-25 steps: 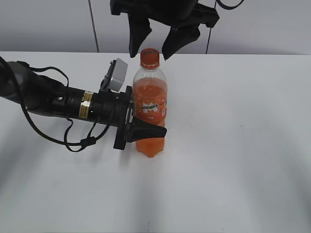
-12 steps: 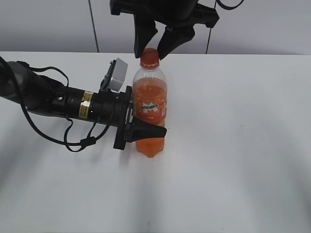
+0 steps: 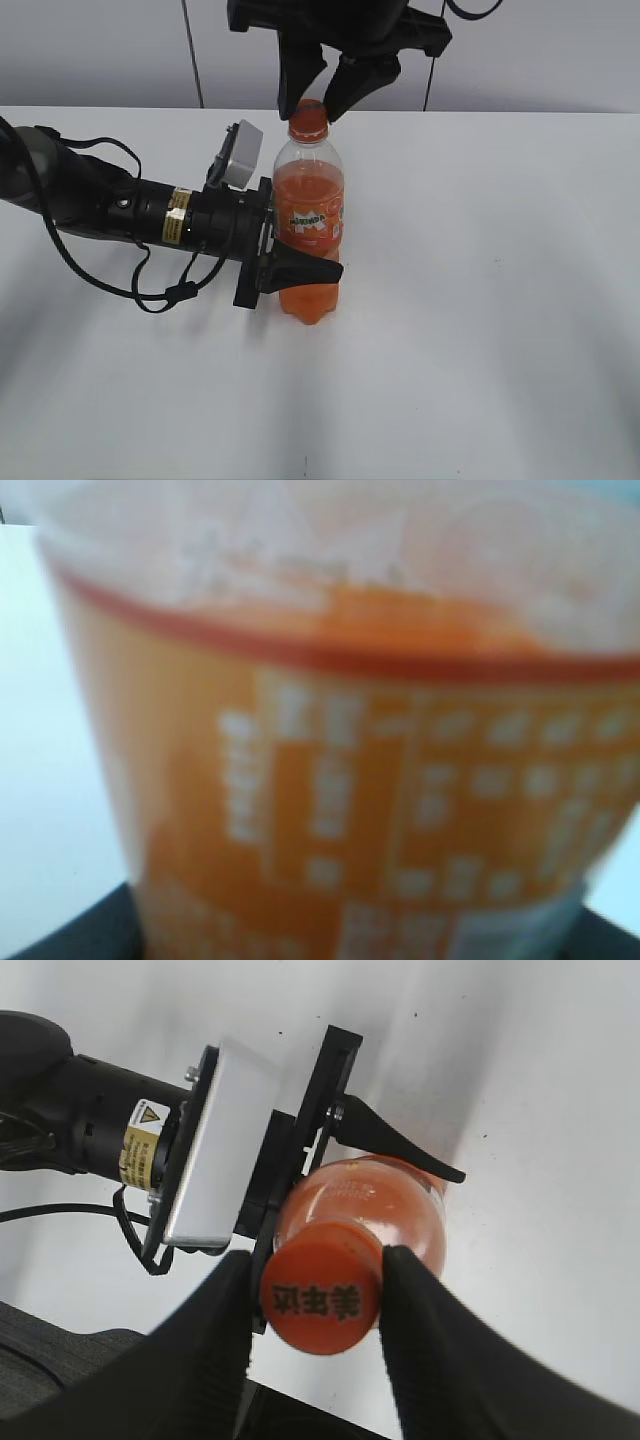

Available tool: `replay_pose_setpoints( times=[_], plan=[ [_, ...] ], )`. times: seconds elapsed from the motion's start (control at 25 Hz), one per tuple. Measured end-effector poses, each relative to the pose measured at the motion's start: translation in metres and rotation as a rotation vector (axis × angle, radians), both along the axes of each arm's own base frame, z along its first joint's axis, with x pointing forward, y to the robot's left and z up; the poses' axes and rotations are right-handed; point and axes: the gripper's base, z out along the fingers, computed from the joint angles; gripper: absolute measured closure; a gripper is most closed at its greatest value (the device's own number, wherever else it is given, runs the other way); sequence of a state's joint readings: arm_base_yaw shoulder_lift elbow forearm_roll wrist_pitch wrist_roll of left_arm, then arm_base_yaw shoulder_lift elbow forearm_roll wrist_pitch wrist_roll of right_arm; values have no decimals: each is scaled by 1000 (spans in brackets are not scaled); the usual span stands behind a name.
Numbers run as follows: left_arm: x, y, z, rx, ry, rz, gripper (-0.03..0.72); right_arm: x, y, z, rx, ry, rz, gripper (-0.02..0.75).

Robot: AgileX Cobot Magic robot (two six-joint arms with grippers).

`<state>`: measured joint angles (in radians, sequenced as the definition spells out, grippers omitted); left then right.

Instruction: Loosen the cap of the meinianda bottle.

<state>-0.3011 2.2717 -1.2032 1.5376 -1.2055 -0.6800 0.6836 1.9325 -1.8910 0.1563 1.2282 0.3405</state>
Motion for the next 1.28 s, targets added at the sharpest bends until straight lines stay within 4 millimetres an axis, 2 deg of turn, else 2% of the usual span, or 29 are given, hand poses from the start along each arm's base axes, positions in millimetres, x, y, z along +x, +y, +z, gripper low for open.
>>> replay_pose_setpoints(
  times=[0.2, 0.48, 0.84, 0.92, 1.04, 1.28],
  plan=[
    [0, 0, 0, 0, 0, 0, 275, 0, 0, 0, 4, 2, 0, 360],
    [0, 0, 0, 0, 0, 0, 275, 2, 3, -8, -1, 25, 1, 351],
    [0, 0, 0, 0, 0, -1, 275, 2, 4, -8, 1, 24, 1, 351],
    [0, 0, 0, 0, 0, -1, 275, 2, 4, -8, 0, 24, 1, 374],
    [0, 0, 0, 0, 0, -3, 275, 3, 3, -8, -8, 20, 3, 454],
    [0, 0, 0, 0, 1, -3, 275, 3, 3, -8, -22, -2, 54, 454]
  ],
)
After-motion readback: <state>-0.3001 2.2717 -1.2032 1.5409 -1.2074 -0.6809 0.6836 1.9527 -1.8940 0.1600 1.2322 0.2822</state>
